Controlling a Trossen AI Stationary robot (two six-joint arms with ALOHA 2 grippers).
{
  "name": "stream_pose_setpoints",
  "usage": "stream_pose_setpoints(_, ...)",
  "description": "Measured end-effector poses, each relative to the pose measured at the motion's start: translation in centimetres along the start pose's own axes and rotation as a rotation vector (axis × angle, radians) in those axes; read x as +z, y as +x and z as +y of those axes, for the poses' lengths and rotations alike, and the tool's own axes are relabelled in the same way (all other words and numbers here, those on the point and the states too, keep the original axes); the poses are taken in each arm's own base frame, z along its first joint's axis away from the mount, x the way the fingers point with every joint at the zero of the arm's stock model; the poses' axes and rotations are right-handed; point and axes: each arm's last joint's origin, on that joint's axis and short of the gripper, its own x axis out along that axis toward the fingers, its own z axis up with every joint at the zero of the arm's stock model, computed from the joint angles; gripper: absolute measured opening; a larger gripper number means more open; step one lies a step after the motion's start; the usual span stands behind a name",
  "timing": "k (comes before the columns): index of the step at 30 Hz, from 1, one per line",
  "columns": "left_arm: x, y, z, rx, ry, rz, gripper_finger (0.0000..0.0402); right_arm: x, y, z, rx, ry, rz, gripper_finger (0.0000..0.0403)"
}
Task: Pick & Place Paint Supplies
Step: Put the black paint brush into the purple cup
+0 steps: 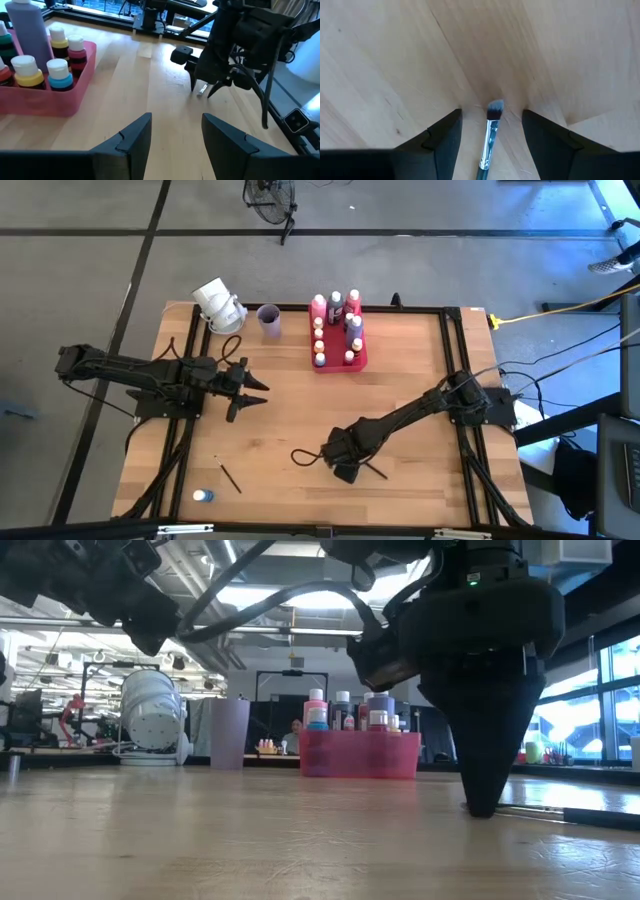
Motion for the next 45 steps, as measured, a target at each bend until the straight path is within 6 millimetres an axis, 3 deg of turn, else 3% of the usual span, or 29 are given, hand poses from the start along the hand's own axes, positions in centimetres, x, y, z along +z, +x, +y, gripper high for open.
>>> stream_pose_setpoints(8,0.0,0.0,0.0,0.000,-0.005,0.000,0.0169,0.7,-0.1,-0.6,0.013,-0.015,0.007,0.0210)
stream_pose_setpoints(18,0.0,0.0,0.0,-0.001,-0.026,0.001,0.0169,1.0,0.0,-1.0,0.000,-0.024,0.002,0.0162)
stream_pose_setpoints(30,-0.1,0.0,-0.2,-0.066,-0.026,0.017,0.0169,1.2,0.0,-1.2,-0.048,-0.026,-0.051,0.0137)
stream_pose_setpoints(45,-0.2,0.0,-0.8,-0.101,-0.029,0.028,0.0169,1.4,0.0,-1.3,-0.040,0.024,-0.056,0.0040)
